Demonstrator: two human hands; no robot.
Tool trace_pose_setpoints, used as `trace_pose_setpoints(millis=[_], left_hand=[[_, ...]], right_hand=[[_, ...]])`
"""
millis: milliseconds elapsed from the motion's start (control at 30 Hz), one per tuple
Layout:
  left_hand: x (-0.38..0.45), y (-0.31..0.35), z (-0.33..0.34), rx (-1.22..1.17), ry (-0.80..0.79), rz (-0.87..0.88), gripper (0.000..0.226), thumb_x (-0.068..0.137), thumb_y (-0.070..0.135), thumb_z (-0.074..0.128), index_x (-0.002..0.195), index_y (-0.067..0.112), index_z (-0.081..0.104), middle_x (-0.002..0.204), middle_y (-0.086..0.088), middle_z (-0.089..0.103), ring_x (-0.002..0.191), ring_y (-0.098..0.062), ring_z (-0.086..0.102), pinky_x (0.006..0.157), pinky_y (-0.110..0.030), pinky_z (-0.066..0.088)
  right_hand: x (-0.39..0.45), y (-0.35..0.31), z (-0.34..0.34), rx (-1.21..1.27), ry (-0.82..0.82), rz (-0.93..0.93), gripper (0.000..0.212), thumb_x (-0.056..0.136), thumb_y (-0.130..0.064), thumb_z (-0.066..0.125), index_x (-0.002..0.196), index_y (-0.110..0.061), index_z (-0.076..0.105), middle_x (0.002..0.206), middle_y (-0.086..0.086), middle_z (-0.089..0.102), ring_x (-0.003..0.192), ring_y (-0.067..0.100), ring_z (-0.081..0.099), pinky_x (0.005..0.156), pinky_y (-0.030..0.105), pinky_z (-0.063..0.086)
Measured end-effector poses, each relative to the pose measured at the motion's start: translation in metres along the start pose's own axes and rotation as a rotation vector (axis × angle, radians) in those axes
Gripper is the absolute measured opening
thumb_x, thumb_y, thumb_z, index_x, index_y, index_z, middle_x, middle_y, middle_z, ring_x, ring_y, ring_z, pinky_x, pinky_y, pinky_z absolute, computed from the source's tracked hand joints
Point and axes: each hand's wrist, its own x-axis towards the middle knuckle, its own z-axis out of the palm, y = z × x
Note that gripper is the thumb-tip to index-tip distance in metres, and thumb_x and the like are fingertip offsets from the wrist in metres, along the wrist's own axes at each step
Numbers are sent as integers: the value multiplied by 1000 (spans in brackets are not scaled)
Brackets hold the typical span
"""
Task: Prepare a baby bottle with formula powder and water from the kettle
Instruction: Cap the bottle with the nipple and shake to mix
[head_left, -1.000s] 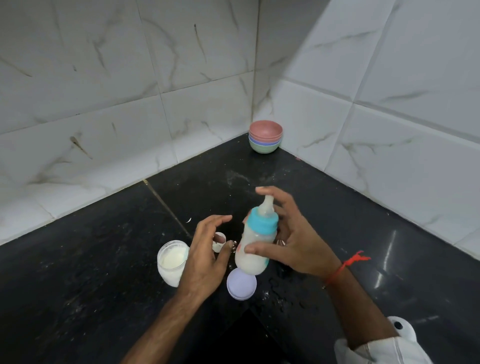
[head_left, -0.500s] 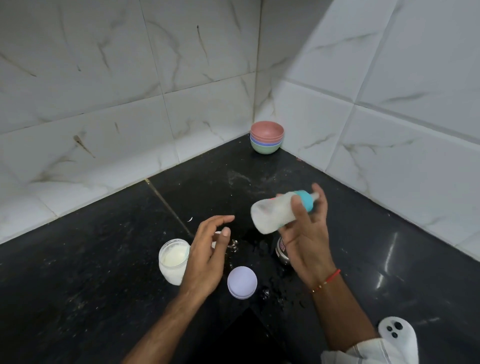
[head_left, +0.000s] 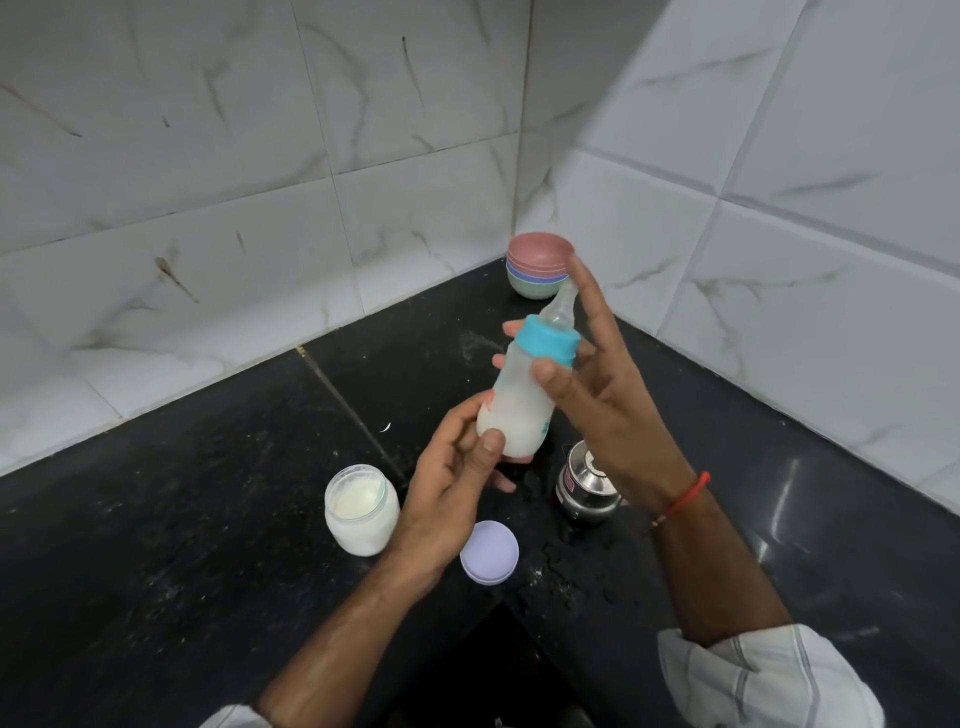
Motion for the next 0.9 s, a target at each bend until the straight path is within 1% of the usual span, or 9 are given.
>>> trace_pose_setpoints(millis=[133,200,433,567,667,733,800,867,900], left_hand=[[4,7,7,-55,90,12,42,93,23,75,132,25,58,126,-1,74,100,-21,74,73,-29,61],[6,10,9,-85,154,40,52,79,18,82,126,24,60,125,1,73,96,-15,75,77,-27,62],[6,6,12,104,182,143,61,72,0,90,116,26,58,112,23,72,92,-7,75,78,-22,60],[6,5,13,177,200,192,63,70,4,93,115,30,58,117,20,71,100,-10,74,82,-25,60],[8,2,8,229,155,203,74,68,14,96,127,34,55,125,19,67,109,-13,71,90,-33,61],[12,-1,-2,332,87,214,104,63,31,100,148,38,40,141,21,57,120,-17,66,99,-33,56],[17,-1,-14,457,45,200,130,59,49,97,160,42,17,157,18,40,128,-13,59,103,-27,51],[20,0,-24,532,62,164,136,59,51,97,161,45,7,162,15,29,131,-5,54,104,-28,49],[21,0,-28,555,77,154,133,63,43,96,160,48,6,162,14,26,131,-3,53,103,-28,49]], right_hand=[[0,1,-3,54,68,59,72,105,-13,53,164,-30,15,143,15,62,136,33,58,113,58,45],[0,0,-3,48,86,64,72,105,-11,52,163,-32,17,140,13,64,134,30,59,112,56,47],[-3,-2,-5,50,87,61,73,100,-3,57,159,-30,22,133,18,66,119,24,70,86,32,61],[-2,2,-7,-94,57,77,99,82,-15,76,158,-34,15,132,14,64,110,25,74,92,42,62],[-2,3,-8,-176,96,24,95,82,-11,81,153,-37,24,124,9,69,106,27,75,92,48,62],[-2,6,-6,79,242,46,81,86,-5,76,148,-34,32,121,13,71,105,29,74,86,49,63],[0,19,-14,616,480,170,68,93,-16,70,152,-20,37,125,11,73,111,31,73,82,49,64],[0,34,-26,1172,655,221,57,101,-27,63,151,-6,47,132,16,70,120,34,69,81,48,64],[-2,41,-27,1289,709,215,51,103,-29,61,146,-3,53,131,18,70,119,34,69,81,48,65]])
